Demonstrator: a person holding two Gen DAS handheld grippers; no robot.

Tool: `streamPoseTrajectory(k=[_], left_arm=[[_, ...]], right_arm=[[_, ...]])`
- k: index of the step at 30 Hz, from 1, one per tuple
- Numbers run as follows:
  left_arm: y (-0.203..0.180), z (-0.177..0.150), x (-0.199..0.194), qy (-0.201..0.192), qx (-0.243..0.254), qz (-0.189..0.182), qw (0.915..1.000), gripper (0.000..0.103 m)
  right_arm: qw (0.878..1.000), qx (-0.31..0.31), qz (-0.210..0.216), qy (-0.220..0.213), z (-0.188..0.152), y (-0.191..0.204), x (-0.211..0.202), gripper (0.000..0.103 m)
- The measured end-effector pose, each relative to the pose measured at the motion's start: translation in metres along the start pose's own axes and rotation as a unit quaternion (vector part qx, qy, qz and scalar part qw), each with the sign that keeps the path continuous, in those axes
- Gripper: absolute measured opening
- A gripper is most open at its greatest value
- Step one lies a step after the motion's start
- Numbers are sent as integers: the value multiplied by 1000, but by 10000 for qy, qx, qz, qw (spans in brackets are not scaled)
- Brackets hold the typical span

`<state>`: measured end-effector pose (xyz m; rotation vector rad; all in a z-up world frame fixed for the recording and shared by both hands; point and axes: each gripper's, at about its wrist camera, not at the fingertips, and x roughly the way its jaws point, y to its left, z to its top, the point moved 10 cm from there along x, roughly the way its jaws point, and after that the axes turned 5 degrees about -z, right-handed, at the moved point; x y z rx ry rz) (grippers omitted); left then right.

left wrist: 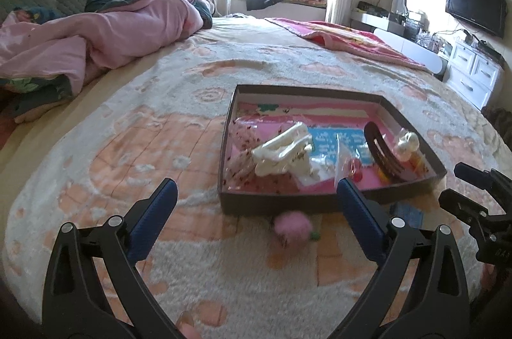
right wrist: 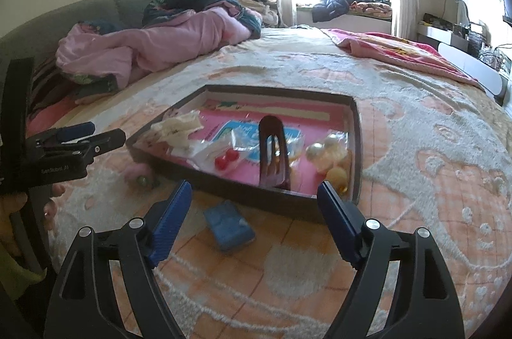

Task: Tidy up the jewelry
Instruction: 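Grasp the pink pompom with the left tool while the right tool grasps the blue box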

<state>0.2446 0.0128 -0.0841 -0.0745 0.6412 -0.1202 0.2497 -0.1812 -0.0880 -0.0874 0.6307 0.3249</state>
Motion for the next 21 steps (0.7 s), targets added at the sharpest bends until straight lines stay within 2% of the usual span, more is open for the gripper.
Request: streamPoseTrajectory(k=[11, 21], left_arm=[[-2, -28, 1, 337, 123, -35, 9994, 91], [-11, -47, 27, 675, 248, -214, 9972, 91]], right_arm=[[9987, -379, 175, 289, -24, 23, 10, 78], [9958, -573, 189, 688, -36, 28, 43, 77]])
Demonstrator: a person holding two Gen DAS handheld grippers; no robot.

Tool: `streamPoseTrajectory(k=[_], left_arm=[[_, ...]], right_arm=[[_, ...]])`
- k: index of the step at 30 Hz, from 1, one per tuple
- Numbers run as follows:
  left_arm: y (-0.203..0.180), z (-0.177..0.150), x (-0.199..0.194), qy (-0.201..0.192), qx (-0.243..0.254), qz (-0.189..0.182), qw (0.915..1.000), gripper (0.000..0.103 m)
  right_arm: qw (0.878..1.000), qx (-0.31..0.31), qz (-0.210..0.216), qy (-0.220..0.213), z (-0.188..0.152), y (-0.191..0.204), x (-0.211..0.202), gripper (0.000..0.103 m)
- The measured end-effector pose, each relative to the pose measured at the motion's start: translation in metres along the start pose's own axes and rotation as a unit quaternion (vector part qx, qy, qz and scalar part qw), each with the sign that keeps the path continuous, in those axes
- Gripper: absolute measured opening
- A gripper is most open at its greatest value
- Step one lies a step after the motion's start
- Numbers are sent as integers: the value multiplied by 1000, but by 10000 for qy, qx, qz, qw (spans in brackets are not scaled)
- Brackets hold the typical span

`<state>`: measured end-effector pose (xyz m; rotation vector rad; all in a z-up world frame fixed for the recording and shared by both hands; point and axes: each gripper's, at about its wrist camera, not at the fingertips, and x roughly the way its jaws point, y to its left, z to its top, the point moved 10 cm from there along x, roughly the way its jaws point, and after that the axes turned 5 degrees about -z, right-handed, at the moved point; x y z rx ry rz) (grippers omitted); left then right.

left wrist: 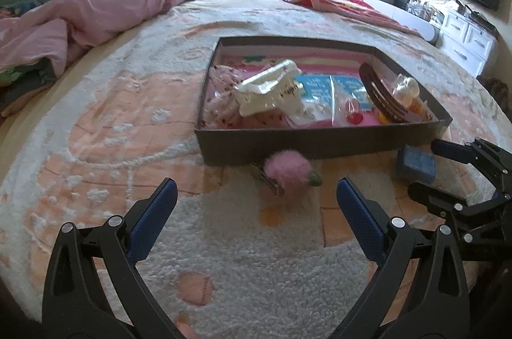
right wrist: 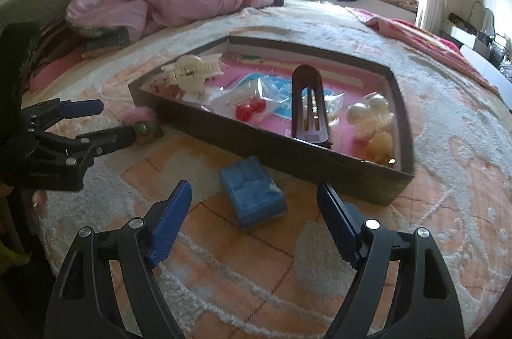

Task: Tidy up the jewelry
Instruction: 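Grasp the pink pompom with the left tool while the right tool grasps the blue box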

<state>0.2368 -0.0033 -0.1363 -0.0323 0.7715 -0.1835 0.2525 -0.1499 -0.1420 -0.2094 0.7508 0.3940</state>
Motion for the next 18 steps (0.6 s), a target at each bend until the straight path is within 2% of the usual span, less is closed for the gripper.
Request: streamPoseTrajectory(k=[3, 8, 10, 14, 18], left_arm=[[-1, 0, 9, 56, -39, -63, 10000, 86], [-6, 2, 17, 108, -128, -221, 9996, 72], [-9, 2, 20, 155, -89, -266, 9995, 67], [-13, 0, 24, 223, -61, -335, 9992, 48], [-13, -2, 26, 267, -91, -386, 9989, 44]], right_arm=[[9998, 38, 107, 153, -2, 2, 9, 68], [9996, -32, 129, 238, -6, 6, 13, 39], [9996, -4, 172, 215, -7, 6, 11, 38], [9995, 43, 266, 163, -8, 8, 6, 37], [9989, 76, 424, 157, -10, 12, 0, 32]])
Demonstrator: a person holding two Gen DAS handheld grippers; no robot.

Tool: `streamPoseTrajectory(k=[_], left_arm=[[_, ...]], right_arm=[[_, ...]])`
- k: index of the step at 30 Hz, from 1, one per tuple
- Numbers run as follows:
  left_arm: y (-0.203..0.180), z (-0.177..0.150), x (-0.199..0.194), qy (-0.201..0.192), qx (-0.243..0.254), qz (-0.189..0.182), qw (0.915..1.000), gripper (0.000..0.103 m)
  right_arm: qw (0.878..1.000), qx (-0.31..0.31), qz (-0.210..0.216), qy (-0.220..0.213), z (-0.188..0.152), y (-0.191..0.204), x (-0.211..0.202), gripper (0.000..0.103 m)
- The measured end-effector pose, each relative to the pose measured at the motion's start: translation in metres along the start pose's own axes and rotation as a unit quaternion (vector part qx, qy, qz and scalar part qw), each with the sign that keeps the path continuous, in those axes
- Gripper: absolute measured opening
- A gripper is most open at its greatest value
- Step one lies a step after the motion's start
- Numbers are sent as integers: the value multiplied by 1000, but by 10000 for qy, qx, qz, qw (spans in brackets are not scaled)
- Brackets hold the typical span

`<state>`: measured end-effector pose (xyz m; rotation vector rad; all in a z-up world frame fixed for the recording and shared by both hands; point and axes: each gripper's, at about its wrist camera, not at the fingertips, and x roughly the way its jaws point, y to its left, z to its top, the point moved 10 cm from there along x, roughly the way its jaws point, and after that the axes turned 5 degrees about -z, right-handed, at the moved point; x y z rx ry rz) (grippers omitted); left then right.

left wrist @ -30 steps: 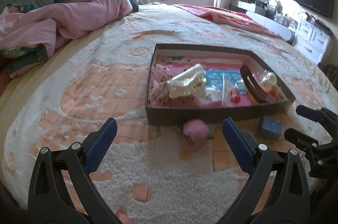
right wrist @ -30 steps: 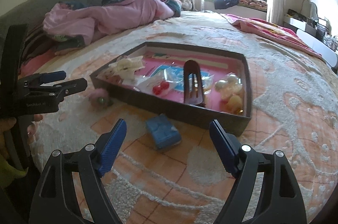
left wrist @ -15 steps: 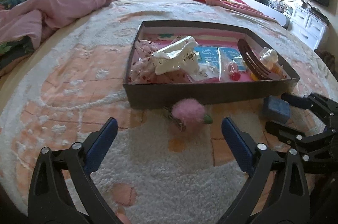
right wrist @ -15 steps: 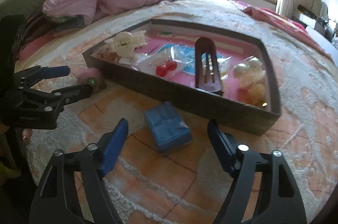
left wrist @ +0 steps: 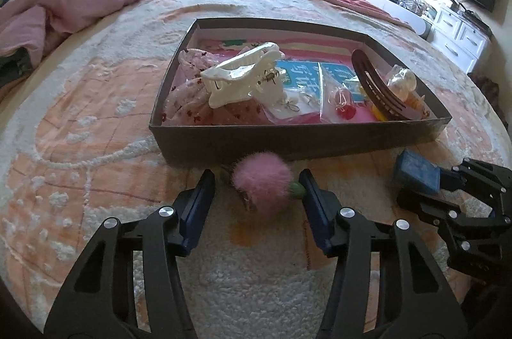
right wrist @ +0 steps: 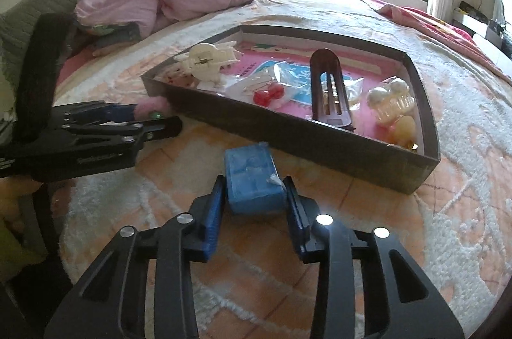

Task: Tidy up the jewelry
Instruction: 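Grasp the pink pompom with the left tool while the right tool grasps the blue box, then carry the pink pompom and blue box into the tray and open both tools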

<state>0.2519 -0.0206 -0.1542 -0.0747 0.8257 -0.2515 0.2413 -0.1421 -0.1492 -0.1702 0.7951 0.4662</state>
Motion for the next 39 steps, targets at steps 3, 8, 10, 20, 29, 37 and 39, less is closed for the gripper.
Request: streamPoseTrajectory(k=[3, 8, 10, 20, 29, 37, 39], left_arm=[[-1, 0, 1, -2, -7, -40, 10000, 38], [-5, -1, -1, -19, 58, -46, 10000, 32], [-6, -1, -5, -47, 56, -50, 10000, 29], [-6, 2, -34, -282, 20, -49, 9996, 25], [-17, 21, -56, -602, 69, -148, 9981, 25], [-32, 37, -52, -677, 148, -259, 9973, 25], [-36, 42, -48, -684, 158, -298, 9971, 25]], right_arm=[[10000, -1, 69, -7, -2, 3, -5, 31], [9998, -7, 177, -67, 0, 10, -11, 31], [9997, -16, 205, -102, 1, 13, -13, 31], [9991, -6, 339, -264, 7, 21, -26, 31], [9974, 104, 348, -624, 26, 11, -48, 31], [9962, 337, 106, -802, 39, -19, -57, 31], [9956, 393, 13, -851, 40, -28, -59, 31]])
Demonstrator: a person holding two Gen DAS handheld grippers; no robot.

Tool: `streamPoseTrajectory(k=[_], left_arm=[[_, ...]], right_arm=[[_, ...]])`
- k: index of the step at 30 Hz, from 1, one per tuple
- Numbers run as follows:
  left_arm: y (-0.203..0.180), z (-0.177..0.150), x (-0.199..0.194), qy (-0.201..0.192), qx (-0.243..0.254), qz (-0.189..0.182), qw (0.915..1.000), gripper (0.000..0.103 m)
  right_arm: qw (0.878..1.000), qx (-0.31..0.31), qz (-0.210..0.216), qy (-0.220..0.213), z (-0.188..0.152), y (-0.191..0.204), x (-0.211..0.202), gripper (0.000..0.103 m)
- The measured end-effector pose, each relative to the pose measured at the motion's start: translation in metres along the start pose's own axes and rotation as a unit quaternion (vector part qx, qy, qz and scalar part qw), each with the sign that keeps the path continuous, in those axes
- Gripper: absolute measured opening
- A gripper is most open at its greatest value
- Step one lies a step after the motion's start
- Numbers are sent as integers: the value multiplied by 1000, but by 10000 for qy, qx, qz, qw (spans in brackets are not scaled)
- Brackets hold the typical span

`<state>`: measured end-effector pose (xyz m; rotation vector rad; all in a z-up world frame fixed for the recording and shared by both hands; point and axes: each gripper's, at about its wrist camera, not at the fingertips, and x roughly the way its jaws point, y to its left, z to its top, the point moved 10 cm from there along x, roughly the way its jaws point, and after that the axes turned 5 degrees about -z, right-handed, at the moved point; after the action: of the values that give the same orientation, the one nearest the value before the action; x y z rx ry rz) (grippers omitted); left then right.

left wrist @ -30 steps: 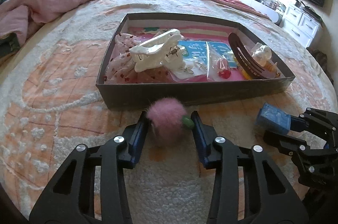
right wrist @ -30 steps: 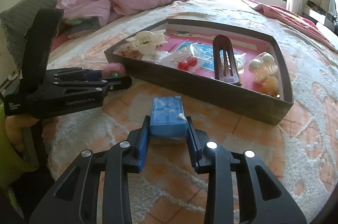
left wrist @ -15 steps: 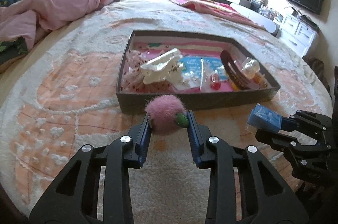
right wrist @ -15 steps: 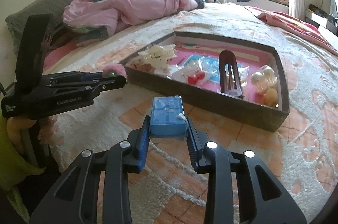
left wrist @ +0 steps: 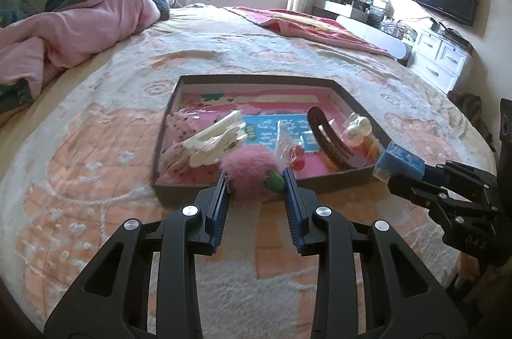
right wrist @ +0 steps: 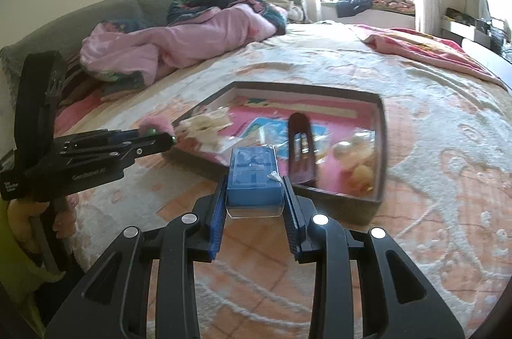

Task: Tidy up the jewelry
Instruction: 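Carry the pink pompom and blue box into the tray and open both tools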

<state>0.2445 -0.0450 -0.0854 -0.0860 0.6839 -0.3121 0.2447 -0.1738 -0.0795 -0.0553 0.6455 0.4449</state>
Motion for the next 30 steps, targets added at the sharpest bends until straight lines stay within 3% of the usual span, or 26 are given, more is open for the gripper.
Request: streamPoseTrajectory(k=[13, 30], left_arm=[[-28, 27, 39, 10, 238, -120, 9996, 25], [-28, 34, 86, 213, 270, -35, 9994, 25]], right_arm=[[9980, 364, -442, -259, 21, -51, 2, 31], [9960, 445, -725, -272, 39, -84, 24, 31]])
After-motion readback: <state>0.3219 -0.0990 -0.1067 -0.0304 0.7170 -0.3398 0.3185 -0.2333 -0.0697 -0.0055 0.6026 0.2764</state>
